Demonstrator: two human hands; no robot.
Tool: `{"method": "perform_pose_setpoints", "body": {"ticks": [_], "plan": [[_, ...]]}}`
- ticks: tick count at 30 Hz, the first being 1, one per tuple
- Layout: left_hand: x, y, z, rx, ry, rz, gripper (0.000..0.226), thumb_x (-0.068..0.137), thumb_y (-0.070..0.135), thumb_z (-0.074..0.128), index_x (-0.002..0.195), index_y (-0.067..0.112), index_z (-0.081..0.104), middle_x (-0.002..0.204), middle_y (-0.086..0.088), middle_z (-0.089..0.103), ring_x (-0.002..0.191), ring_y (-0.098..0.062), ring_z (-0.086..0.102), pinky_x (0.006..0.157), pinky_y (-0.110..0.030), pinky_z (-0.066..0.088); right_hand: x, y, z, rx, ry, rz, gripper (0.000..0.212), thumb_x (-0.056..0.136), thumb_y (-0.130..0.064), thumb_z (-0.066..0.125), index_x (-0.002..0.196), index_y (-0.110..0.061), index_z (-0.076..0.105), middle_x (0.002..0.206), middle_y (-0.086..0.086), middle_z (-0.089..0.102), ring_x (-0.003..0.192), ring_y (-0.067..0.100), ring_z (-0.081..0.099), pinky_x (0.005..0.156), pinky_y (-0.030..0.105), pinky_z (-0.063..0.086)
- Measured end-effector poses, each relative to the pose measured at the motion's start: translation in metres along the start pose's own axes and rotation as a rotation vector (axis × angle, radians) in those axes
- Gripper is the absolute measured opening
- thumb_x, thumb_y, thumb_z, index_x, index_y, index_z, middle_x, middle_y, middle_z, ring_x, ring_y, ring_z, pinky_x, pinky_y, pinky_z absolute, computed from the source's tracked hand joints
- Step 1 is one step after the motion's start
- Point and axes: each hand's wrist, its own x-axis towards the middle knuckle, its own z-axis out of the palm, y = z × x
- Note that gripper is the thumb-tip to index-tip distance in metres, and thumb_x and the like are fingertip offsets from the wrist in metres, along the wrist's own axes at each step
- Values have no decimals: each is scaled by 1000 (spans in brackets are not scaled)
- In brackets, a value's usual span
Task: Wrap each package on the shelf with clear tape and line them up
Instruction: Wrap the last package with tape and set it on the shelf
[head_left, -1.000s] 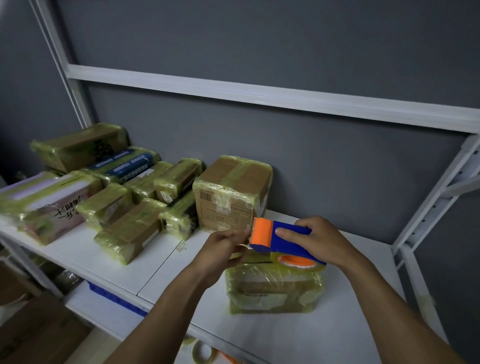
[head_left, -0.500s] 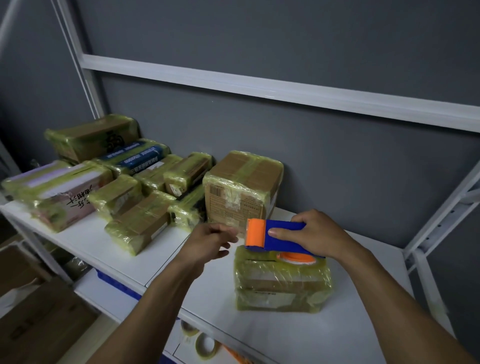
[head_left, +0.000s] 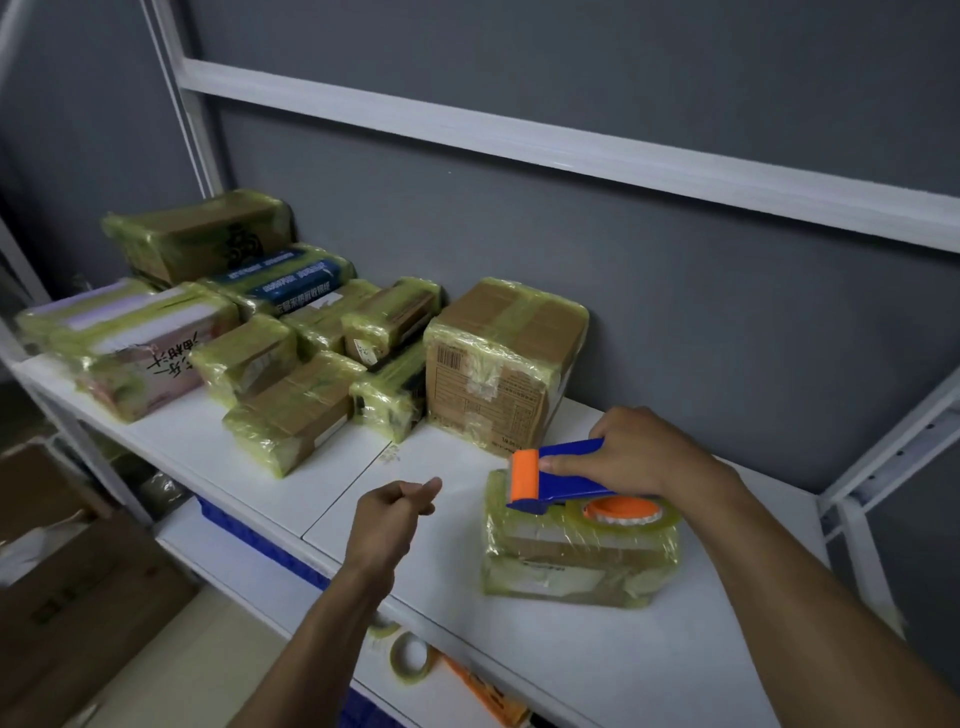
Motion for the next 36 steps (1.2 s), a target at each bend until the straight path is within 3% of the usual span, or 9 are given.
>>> {"method": "perform_pose_setpoints", "body": {"ticks": [6, 15, 19, 22, 24, 26, 29, 31, 36], "plan": [[4, -34, 15, 8, 24, 12, 29, 82, 39, 83, 74, 13, 74, 72, 4, 74, 75, -8, 66, 63, -23, 45, 10, -10, 11, -127, -126, 118, 81, 52, -95, 69, 73, -19, 51, 73, 1, 56, 64, 17, 55, 54, 30, 37], [8, -60, 44, 52, -85, 19, 25, 80, 36, 85, 74, 15, 76, 73, 6, 75, 68, 3, 67, 58, -8, 45, 16, -4, 28, -121, -91, 160, 85, 44, -95, 69, 77, -17, 59, 75, 2, 64, 66, 18, 63, 53, 28, 40], [6, -67, 50, 93, -153, 9, 13, 85, 30, 82, 76, 21, 82, 81, 9, 78, 88, -7, 72, 73, -15, 51, 14, -1, 33, -119, -46, 149, 86, 45, -98, 64, 74, -17, 57, 72, 2, 62, 65, 17, 62, 53, 29, 38], [8, -63, 43, 207, -160, 27, 18, 79, 48, 82, 85, 32, 84, 92, 19, 77, 93, -1, 69, 83, -20, 52, 14, 0, 35, -140, 1, 105, 79, 55, -96, 61, 65, -19, 51, 68, 1, 58, 63, 18, 59, 52, 30, 36], [11, -61, 37, 299, -99, 82, 31, 78, 49, 83, 100, 27, 81, 97, 18, 75, 94, -1, 67, 85, -22, 52, 15, 1, 36, -134, 17, 63, 71, 62, -92, 62, 69, -22, 55, 74, -2, 61, 69, 16, 60, 57, 31, 44], [8, -58, 37, 265, -60, 173, 19, 85, 41, 80, 101, 29, 80, 96, 15, 76, 93, -5, 70, 86, -26, 57, 15, 0, 36, -82, 34, 37, 60, 65, -86, 68, 80, -29, 56, 85, -11, 62, 78, 12, 60, 65, 33, 51], [-8, -50, 44, 53, -211, 249, 26, 97, 55, 60, 91, 41, 81, 97, 12, 78, 94, -3, 72, 78, -19, 57, 15, -2, 38, -8, 81, -22, 51, 69, -75, 77, 85, -34, 51, 92, -15, 57, 84, 8, 57, 67, 35, 52], [-17, -49, 47, 135, -353, 353, 30, 93, 63, 61, 110, 44, 76, 101, 17, 77, 95, 1, 71, 77, -13, 53, 14, -1, 40, 37, 140, -59, 43, 73, -69, 79, 83, -35, 55, 94, -17, 56, 88, 9, 58, 69, 37, 54], [-16, -46, 49, 188, -460, 482, 32, 96, 39, 69, 128, 35, 66, 113, 15, 74, 105, -8, 70, 88, -25, 55, 13, -6, 39, 115, 204, -94, 52, 90, -70, 61, 74, -21, 71, 85, -8, 59, 78, 12, 59, 71, 41, 55]]}}
